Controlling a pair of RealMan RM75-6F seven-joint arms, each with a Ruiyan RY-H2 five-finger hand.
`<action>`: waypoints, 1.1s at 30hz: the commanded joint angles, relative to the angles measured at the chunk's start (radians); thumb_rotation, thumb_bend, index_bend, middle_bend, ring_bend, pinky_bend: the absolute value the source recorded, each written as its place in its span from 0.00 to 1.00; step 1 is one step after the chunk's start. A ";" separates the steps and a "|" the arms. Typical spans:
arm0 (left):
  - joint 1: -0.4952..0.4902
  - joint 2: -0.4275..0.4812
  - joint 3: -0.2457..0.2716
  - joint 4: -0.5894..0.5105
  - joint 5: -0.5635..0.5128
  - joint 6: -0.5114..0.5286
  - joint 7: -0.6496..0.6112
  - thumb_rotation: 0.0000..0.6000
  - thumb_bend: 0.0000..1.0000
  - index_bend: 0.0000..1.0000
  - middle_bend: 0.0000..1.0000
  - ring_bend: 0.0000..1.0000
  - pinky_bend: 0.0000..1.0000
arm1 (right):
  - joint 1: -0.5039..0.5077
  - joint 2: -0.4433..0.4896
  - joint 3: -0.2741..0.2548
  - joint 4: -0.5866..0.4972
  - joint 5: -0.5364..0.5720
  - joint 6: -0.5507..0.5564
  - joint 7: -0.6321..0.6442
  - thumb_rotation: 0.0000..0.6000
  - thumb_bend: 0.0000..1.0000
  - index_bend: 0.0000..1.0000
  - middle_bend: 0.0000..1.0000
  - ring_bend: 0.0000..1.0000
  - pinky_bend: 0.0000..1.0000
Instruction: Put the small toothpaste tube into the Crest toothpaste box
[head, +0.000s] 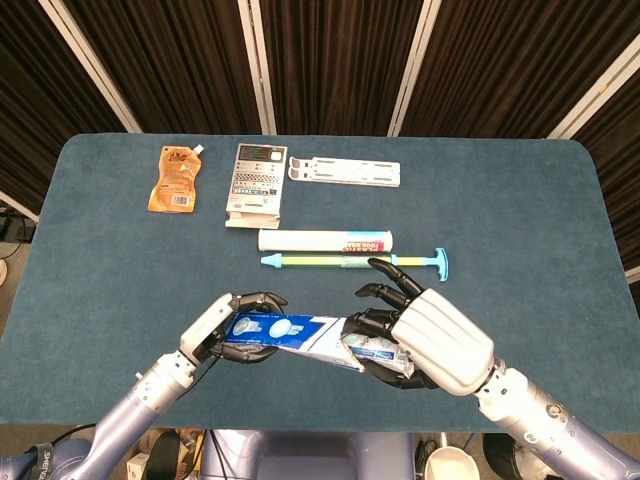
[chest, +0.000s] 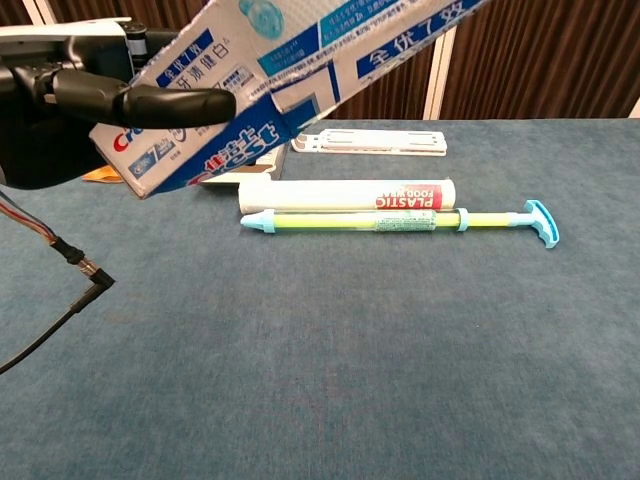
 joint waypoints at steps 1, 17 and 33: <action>0.007 -0.008 -0.002 -0.001 0.018 0.018 -0.026 1.00 0.34 0.45 0.47 0.25 0.35 | -0.006 0.002 -0.001 0.000 -0.004 0.015 0.010 1.00 0.23 0.24 0.33 0.18 0.00; 0.057 -0.019 0.026 0.067 0.117 0.124 -0.154 1.00 0.34 0.47 0.49 0.28 0.37 | -0.028 0.122 0.028 0.000 -0.006 0.079 0.127 1.00 0.19 0.08 0.13 0.10 0.00; 0.134 0.136 0.069 0.076 0.289 0.305 -0.516 1.00 0.34 0.47 0.49 0.29 0.37 | -0.143 0.053 0.032 0.056 0.233 0.275 -0.040 1.00 0.19 0.03 0.09 0.10 0.00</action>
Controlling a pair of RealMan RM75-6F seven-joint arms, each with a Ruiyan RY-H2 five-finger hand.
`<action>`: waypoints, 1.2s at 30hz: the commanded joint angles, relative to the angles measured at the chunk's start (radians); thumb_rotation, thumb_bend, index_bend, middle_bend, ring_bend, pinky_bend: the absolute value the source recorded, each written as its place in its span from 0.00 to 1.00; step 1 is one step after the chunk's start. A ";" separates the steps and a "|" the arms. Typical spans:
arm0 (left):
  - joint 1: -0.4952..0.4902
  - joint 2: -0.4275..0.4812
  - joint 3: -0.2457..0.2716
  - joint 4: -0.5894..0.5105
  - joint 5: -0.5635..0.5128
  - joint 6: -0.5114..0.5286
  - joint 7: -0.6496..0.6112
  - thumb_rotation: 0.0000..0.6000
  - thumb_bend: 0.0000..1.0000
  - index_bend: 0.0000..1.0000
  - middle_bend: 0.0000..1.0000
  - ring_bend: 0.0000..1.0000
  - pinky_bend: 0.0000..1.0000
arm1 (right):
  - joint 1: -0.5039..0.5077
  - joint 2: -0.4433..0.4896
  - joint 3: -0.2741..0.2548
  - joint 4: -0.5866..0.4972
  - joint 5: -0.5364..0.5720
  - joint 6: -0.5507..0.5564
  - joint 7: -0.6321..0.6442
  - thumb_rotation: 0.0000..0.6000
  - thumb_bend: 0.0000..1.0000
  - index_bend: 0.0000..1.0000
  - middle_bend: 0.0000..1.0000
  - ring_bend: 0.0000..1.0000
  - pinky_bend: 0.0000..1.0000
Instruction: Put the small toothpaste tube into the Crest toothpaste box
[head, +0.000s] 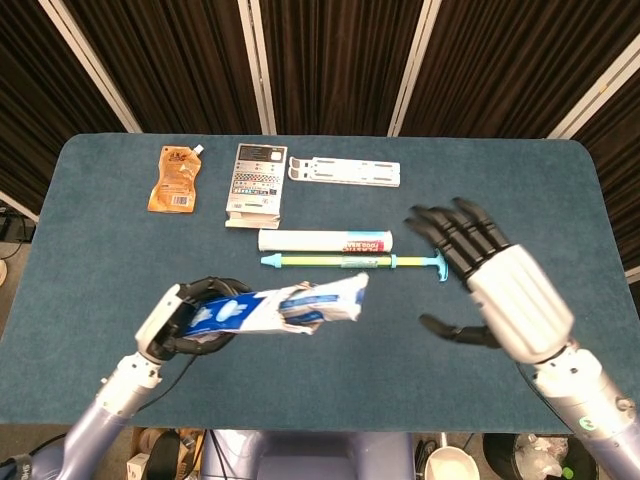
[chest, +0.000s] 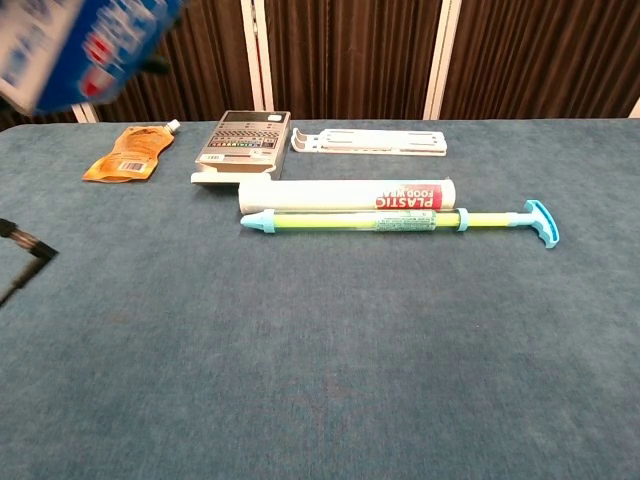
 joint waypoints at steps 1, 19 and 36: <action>0.038 0.091 0.031 0.029 0.089 0.089 -0.190 1.00 0.34 0.47 0.49 0.29 0.37 | -0.053 -0.051 -0.013 0.055 0.039 0.070 0.027 1.00 0.19 0.03 0.09 0.10 0.00; 0.065 0.077 0.148 0.426 0.240 0.373 -0.815 1.00 0.30 0.42 0.39 0.21 0.35 | -0.154 -0.105 -0.060 0.148 0.000 0.148 0.142 1.00 0.19 0.04 0.09 0.10 0.00; 0.043 0.067 0.165 0.371 0.160 0.334 -0.696 1.00 0.42 0.57 0.60 0.37 0.48 | -0.184 -0.087 -0.072 0.148 -0.018 0.142 0.196 1.00 0.19 0.07 0.09 0.10 0.00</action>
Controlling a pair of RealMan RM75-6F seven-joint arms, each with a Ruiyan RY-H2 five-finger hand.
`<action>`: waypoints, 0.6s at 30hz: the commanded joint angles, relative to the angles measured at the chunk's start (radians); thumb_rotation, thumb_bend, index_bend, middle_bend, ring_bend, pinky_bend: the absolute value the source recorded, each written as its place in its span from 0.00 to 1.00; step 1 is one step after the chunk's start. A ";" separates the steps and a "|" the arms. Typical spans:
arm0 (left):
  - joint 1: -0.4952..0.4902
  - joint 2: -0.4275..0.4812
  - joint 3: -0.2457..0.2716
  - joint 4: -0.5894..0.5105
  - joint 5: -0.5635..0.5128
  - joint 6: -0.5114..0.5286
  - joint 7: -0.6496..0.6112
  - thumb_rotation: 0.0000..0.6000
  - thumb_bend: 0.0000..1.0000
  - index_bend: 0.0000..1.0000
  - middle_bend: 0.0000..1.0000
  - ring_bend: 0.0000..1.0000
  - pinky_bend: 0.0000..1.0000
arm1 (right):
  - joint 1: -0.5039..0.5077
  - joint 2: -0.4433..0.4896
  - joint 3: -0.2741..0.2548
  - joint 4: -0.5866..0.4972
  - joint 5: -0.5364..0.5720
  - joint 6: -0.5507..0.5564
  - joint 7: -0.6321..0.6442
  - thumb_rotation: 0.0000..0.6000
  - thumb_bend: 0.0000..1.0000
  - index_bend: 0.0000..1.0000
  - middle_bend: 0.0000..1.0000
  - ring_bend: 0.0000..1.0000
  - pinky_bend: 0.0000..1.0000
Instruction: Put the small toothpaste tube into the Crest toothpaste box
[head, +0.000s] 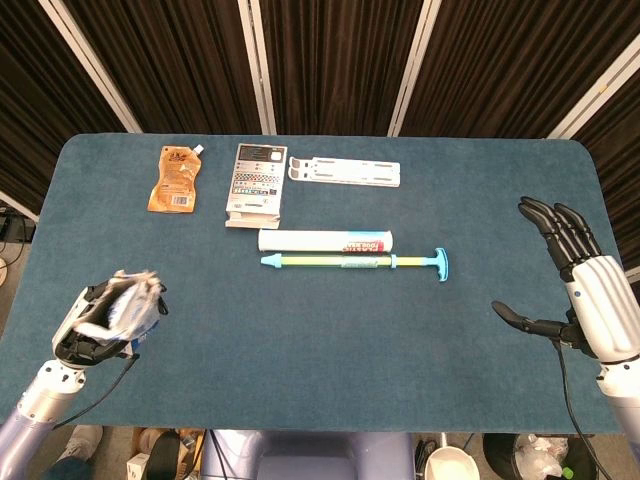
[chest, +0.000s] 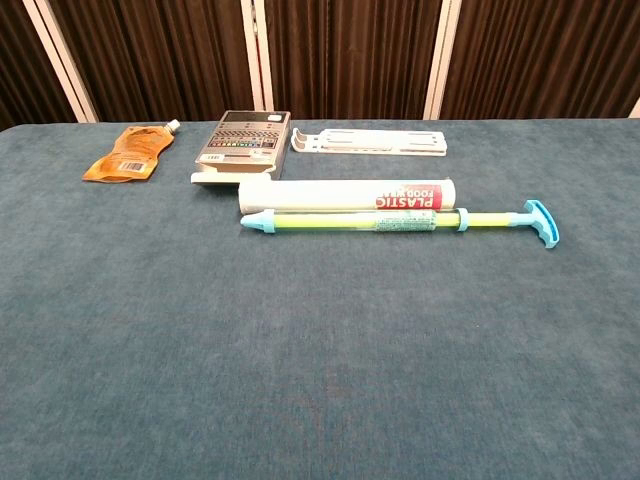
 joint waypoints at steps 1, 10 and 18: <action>0.000 0.005 -0.007 -0.042 -0.045 -0.023 0.055 1.00 0.44 0.59 0.62 0.39 0.50 | -0.003 0.001 0.001 0.002 -0.002 0.003 0.006 1.00 0.19 0.07 0.09 0.10 0.00; 0.001 0.034 -0.041 -0.222 -0.177 -0.147 0.567 1.00 0.42 0.61 0.60 0.39 0.53 | -0.022 -0.008 -0.012 0.019 -0.022 0.010 0.047 1.00 0.19 0.08 0.09 0.10 0.00; -0.039 0.001 -0.056 -0.299 -0.320 -0.313 1.096 1.00 0.40 0.56 0.54 0.34 0.47 | -0.036 -0.036 -0.036 0.051 -0.053 0.008 0.081 1.00 0.19 0.08 0.09 0.10 0.00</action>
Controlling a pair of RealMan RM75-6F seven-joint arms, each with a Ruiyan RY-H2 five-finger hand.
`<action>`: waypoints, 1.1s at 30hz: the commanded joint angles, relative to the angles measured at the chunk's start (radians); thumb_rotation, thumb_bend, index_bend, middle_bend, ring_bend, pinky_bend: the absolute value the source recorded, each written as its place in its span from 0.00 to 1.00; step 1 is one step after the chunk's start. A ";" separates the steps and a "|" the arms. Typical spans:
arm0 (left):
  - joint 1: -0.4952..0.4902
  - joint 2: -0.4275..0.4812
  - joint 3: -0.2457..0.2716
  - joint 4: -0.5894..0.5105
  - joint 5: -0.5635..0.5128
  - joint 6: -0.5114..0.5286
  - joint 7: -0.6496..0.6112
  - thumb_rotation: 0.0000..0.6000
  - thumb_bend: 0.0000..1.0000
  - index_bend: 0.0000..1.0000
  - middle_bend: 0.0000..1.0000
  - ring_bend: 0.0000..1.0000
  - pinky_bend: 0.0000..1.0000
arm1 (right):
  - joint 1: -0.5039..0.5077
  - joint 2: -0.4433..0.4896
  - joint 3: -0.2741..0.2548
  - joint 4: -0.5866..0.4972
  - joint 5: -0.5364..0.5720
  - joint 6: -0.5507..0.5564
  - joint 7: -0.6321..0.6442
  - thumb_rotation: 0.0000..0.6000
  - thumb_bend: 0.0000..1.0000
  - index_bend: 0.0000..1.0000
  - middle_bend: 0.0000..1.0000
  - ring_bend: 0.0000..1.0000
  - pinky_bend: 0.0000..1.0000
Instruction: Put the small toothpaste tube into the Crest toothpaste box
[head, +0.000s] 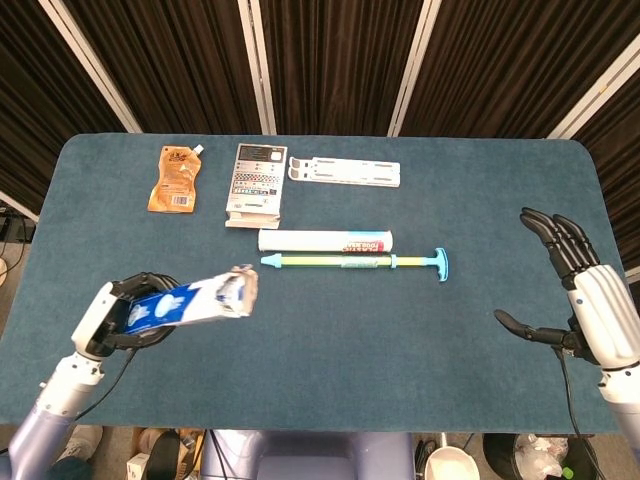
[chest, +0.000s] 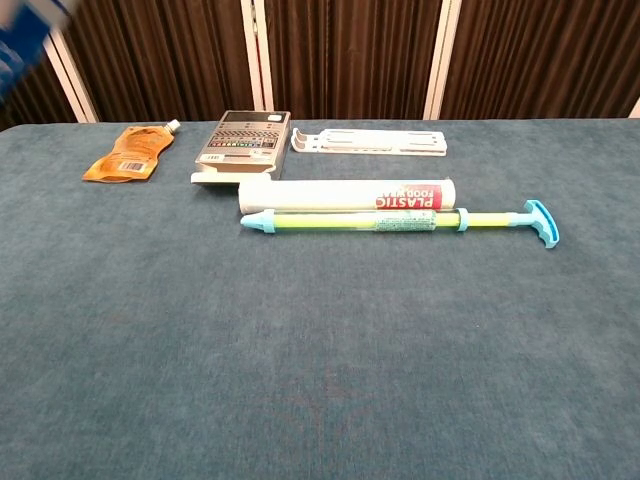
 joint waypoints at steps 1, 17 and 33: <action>-0.030 -0.046 -0.022 -0.075 -0.150 -0.136 0.406 1.00 0.40 0.55 0.53 0.33 0.47 | -0.010 -0.008 -0.011 0.014 -0.012 0.004 0.030 1.00 0.19 0.08 0.09 0.10 0.00; -0.039 -0.380 -0.074 0.180 -0.330 -0.168 0.852 1.00 0.39 0.52 0.49 0.29 0.45 | -0.051 -0.029 -0.042 0.083 -0.065 0.057 0.134 1.00 0.19 0.09 0.09 0.10 0.00; -0.019 -0.532 -0.064 0.425 -0.264 -0.133 1.000 1.00 0.38 0.51 0.48 0.28 0.44 | -0.057 -0.098 -0.059 0.163 -0.099 0.092 0.201 1.00 0.19 0.10 0.09 0.10 0.00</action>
